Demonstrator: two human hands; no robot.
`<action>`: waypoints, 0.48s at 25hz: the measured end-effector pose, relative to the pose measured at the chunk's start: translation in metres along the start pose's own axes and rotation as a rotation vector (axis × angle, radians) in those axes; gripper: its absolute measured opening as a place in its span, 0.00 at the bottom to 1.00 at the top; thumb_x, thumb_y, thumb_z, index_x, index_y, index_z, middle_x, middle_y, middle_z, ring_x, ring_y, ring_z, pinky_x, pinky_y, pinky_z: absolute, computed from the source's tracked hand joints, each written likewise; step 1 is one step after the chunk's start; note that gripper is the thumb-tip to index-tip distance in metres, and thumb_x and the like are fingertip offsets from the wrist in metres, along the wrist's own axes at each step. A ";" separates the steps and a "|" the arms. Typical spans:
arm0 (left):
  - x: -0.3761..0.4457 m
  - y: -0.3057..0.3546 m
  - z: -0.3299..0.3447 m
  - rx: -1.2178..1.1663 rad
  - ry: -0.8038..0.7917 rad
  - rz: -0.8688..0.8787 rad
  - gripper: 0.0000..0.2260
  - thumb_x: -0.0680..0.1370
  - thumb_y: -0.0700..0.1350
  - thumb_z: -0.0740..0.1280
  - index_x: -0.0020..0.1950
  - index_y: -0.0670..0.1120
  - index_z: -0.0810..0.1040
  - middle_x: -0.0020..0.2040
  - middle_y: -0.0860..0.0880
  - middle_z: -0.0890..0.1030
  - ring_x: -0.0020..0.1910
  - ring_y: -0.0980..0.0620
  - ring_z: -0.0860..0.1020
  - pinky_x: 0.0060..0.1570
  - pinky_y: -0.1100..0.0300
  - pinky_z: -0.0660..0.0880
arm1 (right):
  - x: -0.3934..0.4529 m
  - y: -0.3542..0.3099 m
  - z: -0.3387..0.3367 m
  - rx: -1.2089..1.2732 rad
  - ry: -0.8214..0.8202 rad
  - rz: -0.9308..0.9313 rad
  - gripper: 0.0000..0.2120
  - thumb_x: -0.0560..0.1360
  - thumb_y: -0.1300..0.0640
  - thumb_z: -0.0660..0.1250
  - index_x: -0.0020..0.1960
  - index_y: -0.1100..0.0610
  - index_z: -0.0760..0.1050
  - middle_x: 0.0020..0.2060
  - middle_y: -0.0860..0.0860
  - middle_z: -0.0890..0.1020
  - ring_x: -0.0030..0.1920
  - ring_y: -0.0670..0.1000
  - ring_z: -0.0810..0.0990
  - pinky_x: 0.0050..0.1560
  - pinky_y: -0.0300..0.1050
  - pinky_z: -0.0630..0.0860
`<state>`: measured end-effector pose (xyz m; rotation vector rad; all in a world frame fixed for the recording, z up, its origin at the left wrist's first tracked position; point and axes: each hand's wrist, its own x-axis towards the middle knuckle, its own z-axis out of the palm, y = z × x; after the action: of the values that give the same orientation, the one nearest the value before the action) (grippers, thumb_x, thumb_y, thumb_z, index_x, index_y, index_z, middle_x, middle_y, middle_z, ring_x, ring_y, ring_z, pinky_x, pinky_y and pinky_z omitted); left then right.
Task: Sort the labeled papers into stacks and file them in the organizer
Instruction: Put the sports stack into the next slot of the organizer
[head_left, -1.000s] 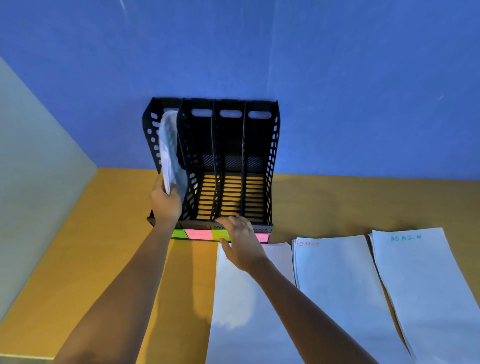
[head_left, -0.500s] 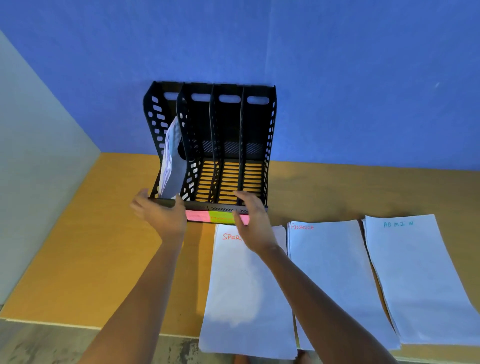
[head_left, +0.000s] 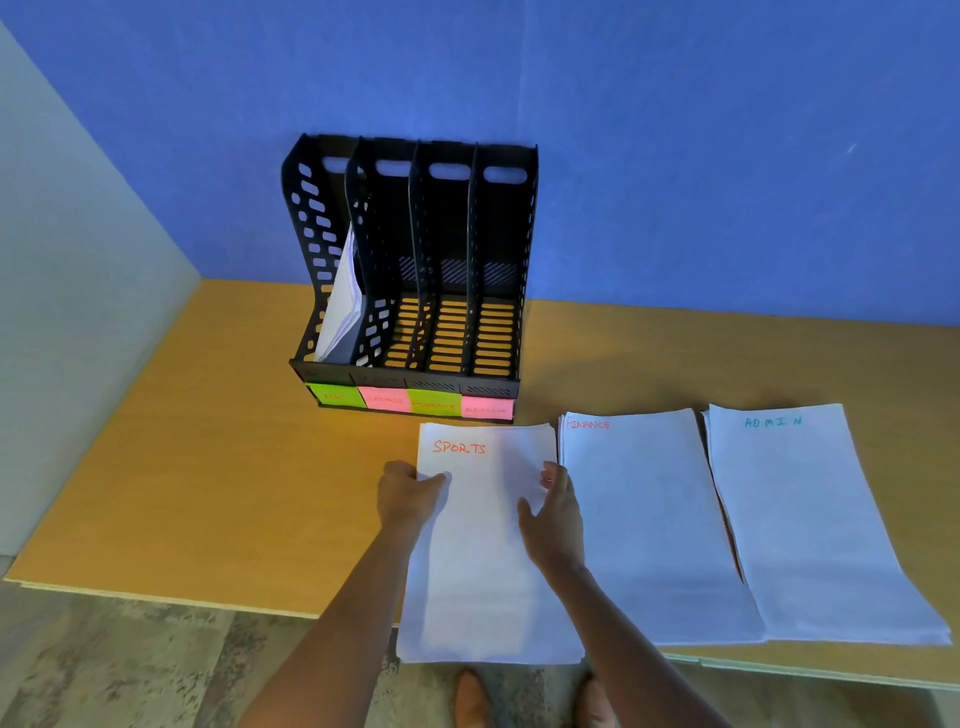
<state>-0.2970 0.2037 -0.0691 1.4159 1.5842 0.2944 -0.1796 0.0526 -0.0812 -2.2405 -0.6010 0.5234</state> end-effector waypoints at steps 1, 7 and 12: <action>0.000 -0.001 -0.003 -0.005 -0.024 -0.022 0.15 0.68 0.47 0.78 0.41 0.42 0.73 0.40 0.42 0.80 0.42 0.41 0.79 0.33 0.59 0.69 | -0.002 0.003 0.000 -0.027 -0.013 -0.034 0.24 0.74 0.62 0.70 0.68 0.60 0.67 0.65 0.54 0.76 0.64 0.54 0.76 0.60 0.46 0.74; -0.020 -0.006 -0.015 -0.105 -0.321 -0.010 0.11 0.72 0.44 0.78 0.51 0.43 0.84 0.47 0.49 0.84 0.47 0.50 0.82 0.44 0.61 0.76 | -0.004 0.012 -0.003 -0.001 -0.066 -0.073 0.30 0.73 0.61 0.71 0.71 0.59 0.65 0.68 0.54 0.75 0.67 0.53 0.75 0.65 0.46 0.73; -0.036 0.009 -0.033 -0.364 -0.331 0.148 0.11 0.78 0.37 0.69 0.60 0.39 0.81 0.57 0.43 0.83 0.51 0.51 0.83 0.40 0.71 0.78 | 0.006 0.008 -0.019 0.246 0.015 -0.030 0.43 0.66 0.54 0.80 0.73 0.54 0.61 0.65 0.48 0.70 0.61 0.47 0.74 0.57 0.40 0.74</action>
<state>-0.3209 0.1878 -0.0289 1.2247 1.0959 0.3918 -0.1628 0.0402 -0.0757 -1.9986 -0.5319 0.5348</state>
